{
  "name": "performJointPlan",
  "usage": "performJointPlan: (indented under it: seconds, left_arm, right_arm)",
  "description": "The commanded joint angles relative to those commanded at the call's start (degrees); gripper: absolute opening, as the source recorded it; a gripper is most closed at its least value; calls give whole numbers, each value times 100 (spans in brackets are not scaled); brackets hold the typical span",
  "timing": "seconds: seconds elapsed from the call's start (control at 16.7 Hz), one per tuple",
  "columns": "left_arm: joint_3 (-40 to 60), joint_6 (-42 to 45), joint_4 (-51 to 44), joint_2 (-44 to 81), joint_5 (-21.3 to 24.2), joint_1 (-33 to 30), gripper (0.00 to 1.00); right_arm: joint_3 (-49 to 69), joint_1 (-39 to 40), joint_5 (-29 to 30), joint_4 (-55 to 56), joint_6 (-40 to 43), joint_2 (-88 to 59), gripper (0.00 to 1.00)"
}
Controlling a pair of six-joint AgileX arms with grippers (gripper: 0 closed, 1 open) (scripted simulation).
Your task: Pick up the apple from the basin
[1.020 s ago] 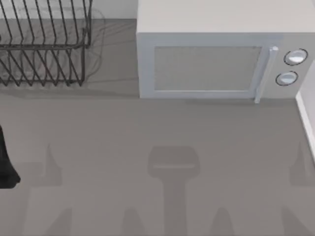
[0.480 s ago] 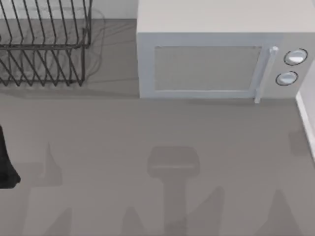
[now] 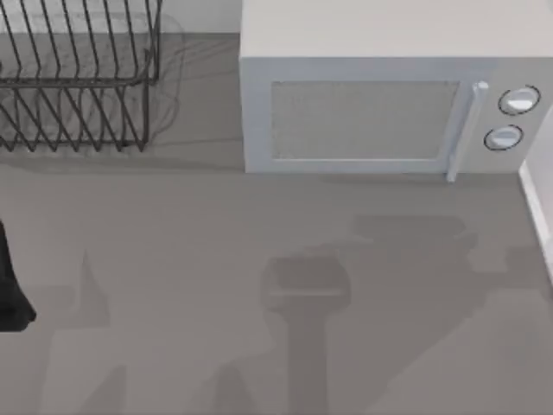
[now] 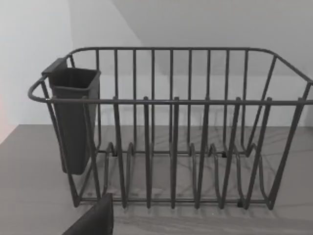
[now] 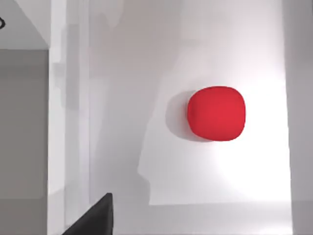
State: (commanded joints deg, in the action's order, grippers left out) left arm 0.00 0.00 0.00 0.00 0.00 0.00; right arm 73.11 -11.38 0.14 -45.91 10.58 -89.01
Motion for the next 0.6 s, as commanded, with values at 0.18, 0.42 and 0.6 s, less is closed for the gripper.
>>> performJointPlan:
  seconds: [0.18, 0.42, 0.6]
  left_arm:
    - [0, 0, 0, 0, 0, 0, 100]
    - [0, 0, 0, 0, 0, 0, 100]
    - [0, 0, 0, 0, 0, 0, 100]
  right_arm:
    - [1311, -199, 3, -805, 185, -1686, 100]
    - [2580, -396, 5, -1597, 368, -3309, 100]
    - [3060, -473, 6, -1907, 439, -3902, 100]
